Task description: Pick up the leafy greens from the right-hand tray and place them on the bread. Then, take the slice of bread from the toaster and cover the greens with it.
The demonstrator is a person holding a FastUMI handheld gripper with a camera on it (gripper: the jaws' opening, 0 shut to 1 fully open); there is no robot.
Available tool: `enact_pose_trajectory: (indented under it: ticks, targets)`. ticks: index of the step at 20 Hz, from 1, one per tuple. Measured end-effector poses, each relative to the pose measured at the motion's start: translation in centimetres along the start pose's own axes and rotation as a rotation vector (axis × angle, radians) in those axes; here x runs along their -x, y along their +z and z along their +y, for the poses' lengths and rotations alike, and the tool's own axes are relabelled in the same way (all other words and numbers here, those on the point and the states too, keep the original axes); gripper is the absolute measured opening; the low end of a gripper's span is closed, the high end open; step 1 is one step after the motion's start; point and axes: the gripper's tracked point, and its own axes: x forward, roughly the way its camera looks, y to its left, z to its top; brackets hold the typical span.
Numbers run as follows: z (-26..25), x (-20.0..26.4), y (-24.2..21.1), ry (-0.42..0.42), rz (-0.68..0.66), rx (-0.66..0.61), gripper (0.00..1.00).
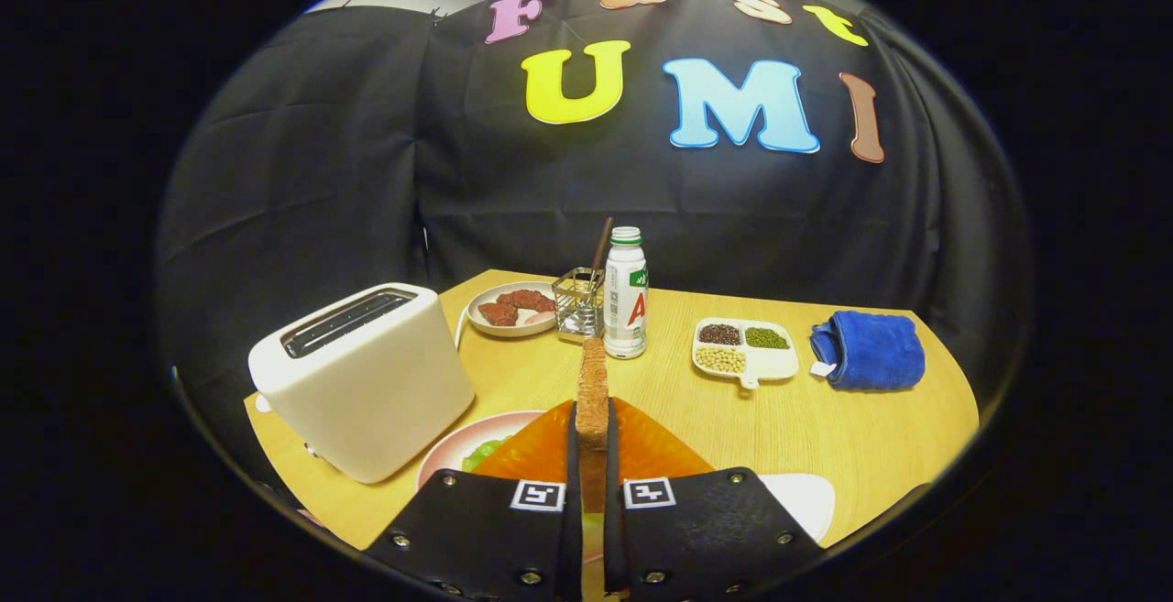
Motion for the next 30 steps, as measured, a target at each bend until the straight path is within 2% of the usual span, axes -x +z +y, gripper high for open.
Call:
enact_pose_trajectory:
  ticks: [6, 17, 23, 29, 30]
  targets:
    - [2.1, -0.4, -2.5, 0.033, 0.021, 0.05, 0.09]
    - [7.9, -1.3, -6.6, 0.155, 0.094, 0.08, 0.09]
    - [9.1, -1.8, -8.5, 0.158, 0.114, 0.104, 0.1]
    - [9.3, -1.8, -8.6, 0.109, 0.086, 0.153, 0.11]
    - [9.6, -1.9, -8.6, 0.121, 0.082, 0.157, 0.12]
